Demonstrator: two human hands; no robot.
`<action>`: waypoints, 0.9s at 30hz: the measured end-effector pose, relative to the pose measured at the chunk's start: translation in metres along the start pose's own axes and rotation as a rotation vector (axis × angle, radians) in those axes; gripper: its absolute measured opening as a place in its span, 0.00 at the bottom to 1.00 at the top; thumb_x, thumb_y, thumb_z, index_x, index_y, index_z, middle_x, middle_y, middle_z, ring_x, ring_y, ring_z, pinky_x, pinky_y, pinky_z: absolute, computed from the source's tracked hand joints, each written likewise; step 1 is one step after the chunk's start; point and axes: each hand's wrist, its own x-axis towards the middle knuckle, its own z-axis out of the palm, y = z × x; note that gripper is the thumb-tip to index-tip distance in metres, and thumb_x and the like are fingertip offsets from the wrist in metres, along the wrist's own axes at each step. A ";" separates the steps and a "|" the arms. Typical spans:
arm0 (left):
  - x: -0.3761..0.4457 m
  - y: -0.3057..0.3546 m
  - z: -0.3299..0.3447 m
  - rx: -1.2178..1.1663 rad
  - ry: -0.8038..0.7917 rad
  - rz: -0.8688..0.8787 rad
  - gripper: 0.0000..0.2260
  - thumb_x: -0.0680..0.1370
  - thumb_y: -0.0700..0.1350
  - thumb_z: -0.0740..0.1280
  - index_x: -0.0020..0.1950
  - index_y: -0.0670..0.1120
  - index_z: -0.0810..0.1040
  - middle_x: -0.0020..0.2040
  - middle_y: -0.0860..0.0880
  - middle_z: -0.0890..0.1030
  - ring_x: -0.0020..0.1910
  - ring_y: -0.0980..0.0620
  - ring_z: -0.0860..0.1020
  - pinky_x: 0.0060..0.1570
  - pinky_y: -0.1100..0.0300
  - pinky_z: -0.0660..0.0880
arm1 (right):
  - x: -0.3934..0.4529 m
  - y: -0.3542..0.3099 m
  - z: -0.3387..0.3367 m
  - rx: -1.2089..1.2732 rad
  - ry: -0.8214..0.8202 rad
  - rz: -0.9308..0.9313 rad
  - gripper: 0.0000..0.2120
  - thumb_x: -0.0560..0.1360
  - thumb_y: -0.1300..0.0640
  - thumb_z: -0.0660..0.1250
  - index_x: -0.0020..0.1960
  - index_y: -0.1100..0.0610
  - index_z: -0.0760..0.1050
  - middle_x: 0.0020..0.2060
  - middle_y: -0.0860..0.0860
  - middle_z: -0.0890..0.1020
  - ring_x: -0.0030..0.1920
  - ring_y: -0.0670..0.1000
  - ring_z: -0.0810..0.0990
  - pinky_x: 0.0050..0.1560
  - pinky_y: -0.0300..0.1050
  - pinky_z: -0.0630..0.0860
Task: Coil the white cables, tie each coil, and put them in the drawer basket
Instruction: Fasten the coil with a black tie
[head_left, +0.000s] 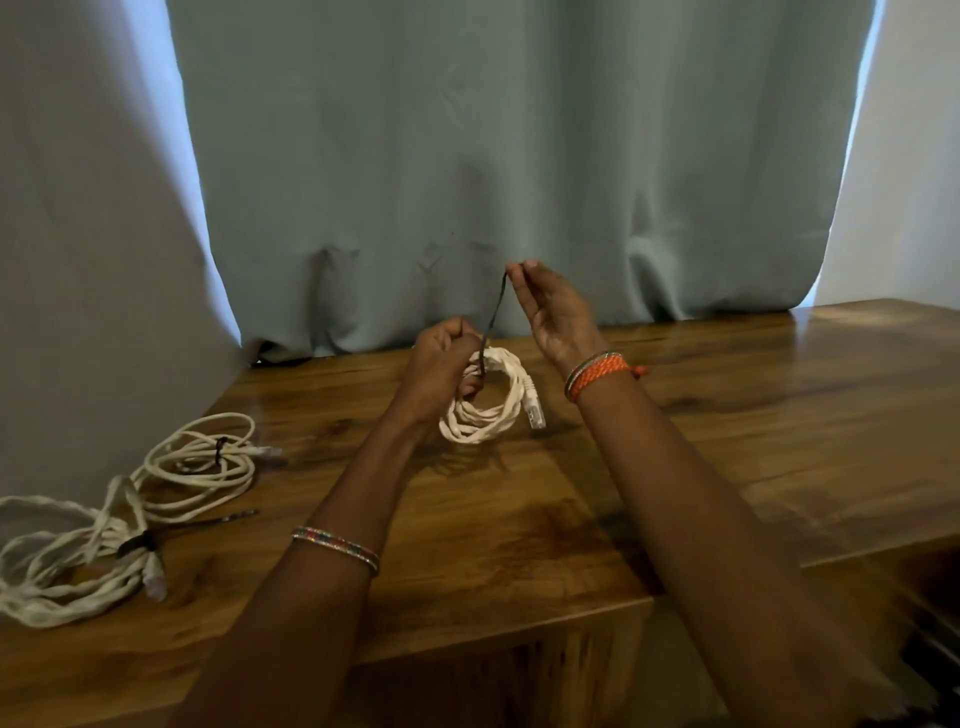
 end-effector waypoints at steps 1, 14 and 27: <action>0.001 0.000 0.000 -0.042 0.037 -0.003 0.12 0.79 0.34 0.56 0.36 0.43 0.67 0.20 0.53 0.69 0.15 0.61 0.62 0.17 0.71 0.59 | 0.004 0.011 -0.008 -0.080 0.050 0.041 0.02 0.73 0.72 0.65 0.42 0.68 0.75 0.33 0.58 0.82 0.36 0.53 0.83 0.38 0.43 0.82; 0.009 -0.007 -0.021 0.138 0.428 0.076 0.12 0.77 0.34 0.59 0.35 0.45 0.70 0.31 0.46 0.72 0.26 0.53 0.68 0.19 0.70 0.65 | -0.031 0.033 -0.002 -0.742 -0.245 0.565 0.14 0.79 0.63 0.51 0.44 0.64 0.75 0.30 0.54 0.82 0.31 0.50 0.81 0.35 0.43 0.80; 0.017 -0.017 -0.033 0.207 0.432 0.061 0.13 0.78 0.36 0.60 0.33 0.45 0.70 0.36 0.41 0.74 0.28 0.52 0.71 0.23 0.67 0.67 | -0.037 0.028 -0.006 -0.674 -0.580 0.505 0.14 0.78 0.56 0.59 0.44 0.55 0.82 0.39 0.52 0.83 0.40 0.50 0.81 0.43 0.44 0.78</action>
